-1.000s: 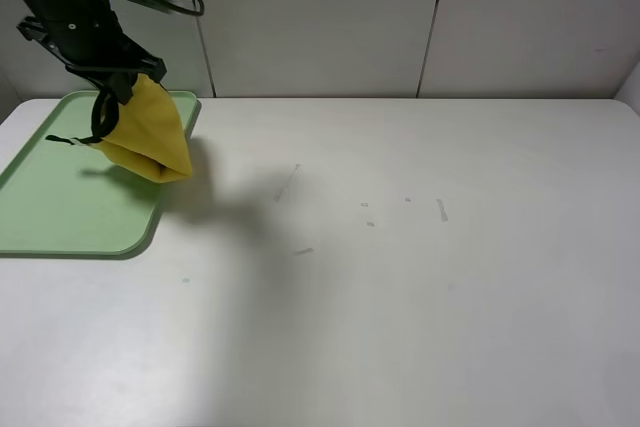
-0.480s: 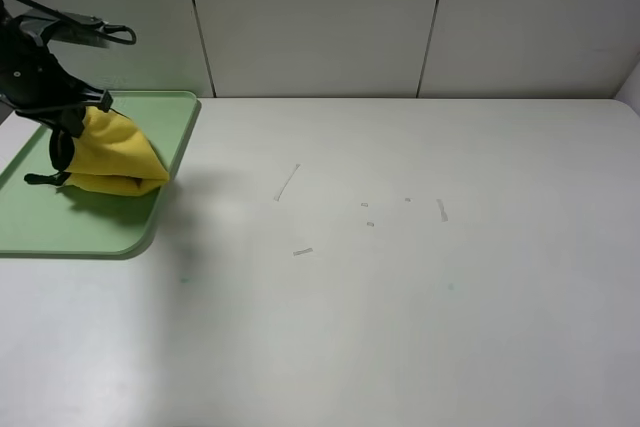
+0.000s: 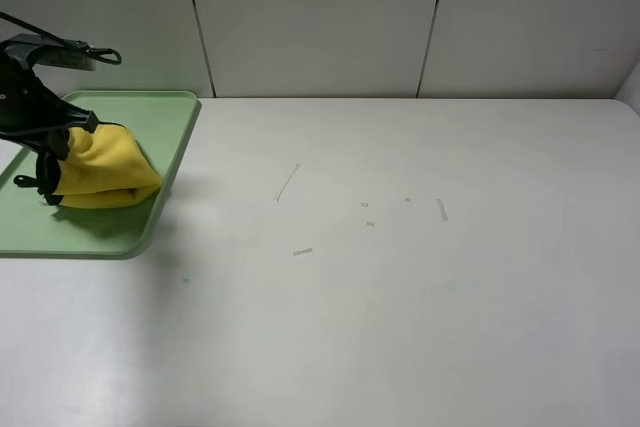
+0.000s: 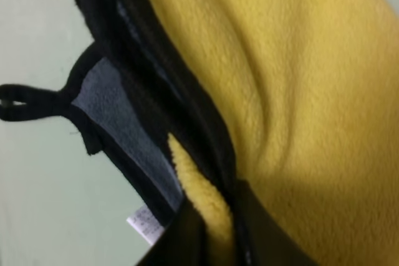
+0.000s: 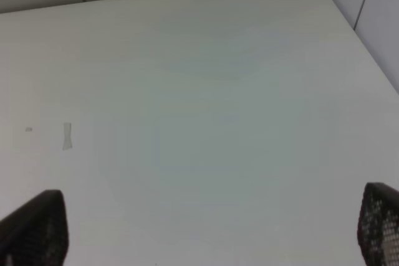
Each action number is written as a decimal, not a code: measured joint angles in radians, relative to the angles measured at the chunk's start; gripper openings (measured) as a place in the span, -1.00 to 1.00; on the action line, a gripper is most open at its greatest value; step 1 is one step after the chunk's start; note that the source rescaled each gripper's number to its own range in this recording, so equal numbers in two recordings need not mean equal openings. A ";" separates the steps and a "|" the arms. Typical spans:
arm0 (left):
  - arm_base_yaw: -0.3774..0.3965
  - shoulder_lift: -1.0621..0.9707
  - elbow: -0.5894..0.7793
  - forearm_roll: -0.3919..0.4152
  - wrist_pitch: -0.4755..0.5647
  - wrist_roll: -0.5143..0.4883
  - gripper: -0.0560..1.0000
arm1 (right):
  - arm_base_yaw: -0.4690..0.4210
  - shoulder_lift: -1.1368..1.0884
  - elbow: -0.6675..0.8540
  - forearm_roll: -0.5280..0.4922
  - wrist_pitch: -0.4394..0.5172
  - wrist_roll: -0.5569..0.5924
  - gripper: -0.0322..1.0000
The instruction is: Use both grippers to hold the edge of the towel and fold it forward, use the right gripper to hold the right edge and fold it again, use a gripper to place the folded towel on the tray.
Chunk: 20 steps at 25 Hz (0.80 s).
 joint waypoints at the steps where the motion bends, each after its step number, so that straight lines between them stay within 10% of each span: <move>1: 0.000 0.000 0.000 0.001 0.003 0.000 -0.75 | 0.000 0.000 0.000 0.000 0.000 0.000 1.00; 4: 0.000 0.000 0.000 0.001 0.016 -0.008 -0.32 | 0.000 0.000 0.000 0.000 0.000 0.000 1.00; 6: 0.006 0.000 0.000 0.001 0.028 -0.033 0.58 | 0.000 0.000 0.000 0.000 0.000 0.000 1.00; 8: 0.010 -0.001 0.000 0.002 0.034 -0.034 0.84 | 0.000 0.000 0.000 0.000 0.000 0.000 1.00; 20: 0.011 -0.153 0.000 -0.022 0.100 -0.023 1.00 | 0.000 0.000 0.000 0.000 0.000 0.000 1.00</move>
